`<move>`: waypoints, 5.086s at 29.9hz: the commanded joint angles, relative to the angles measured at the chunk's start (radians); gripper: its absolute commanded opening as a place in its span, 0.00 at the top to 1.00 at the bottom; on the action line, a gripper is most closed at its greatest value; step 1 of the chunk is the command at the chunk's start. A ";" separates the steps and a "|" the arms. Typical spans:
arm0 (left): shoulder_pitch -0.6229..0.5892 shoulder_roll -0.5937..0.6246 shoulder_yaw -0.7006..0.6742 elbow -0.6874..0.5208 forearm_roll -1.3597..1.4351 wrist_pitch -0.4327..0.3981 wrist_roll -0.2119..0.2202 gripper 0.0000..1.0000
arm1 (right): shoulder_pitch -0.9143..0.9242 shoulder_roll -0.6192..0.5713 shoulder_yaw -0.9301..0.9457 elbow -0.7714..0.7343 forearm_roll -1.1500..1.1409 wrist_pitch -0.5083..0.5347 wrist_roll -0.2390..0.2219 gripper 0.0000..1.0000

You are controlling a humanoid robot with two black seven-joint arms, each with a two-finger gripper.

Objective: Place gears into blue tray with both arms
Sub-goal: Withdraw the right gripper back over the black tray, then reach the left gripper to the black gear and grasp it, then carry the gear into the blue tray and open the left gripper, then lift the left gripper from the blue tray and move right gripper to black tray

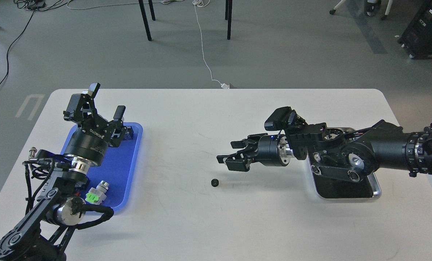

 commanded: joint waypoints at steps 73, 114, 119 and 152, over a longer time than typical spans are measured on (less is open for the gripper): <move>-0.724 0.036 1.147 0.319 1.428 0.116 -0.072 0.44 | -0.999 -0.223 1.299 0.202 0.985 0.200 0.000 0.02; -0.770 0.622 1.065 0.213 1.373 0.076 -0.072 0.89 | -0.990 -0.212 1.284 0.197 0.976 0.201 0.000 0.02; -0.732 0.661 1.061 0.223 1.376 0.077 -0.072 0.88 | -0.985 -0.188 1.273 0.197 0.974 0.201 0.000 0.02; -0.655 0.599 1.061 0.335 1.376 0.073 -0.072 0.75 | -0.987 -0.188 1.273 0.197 0.973 0.200 0.000 0.02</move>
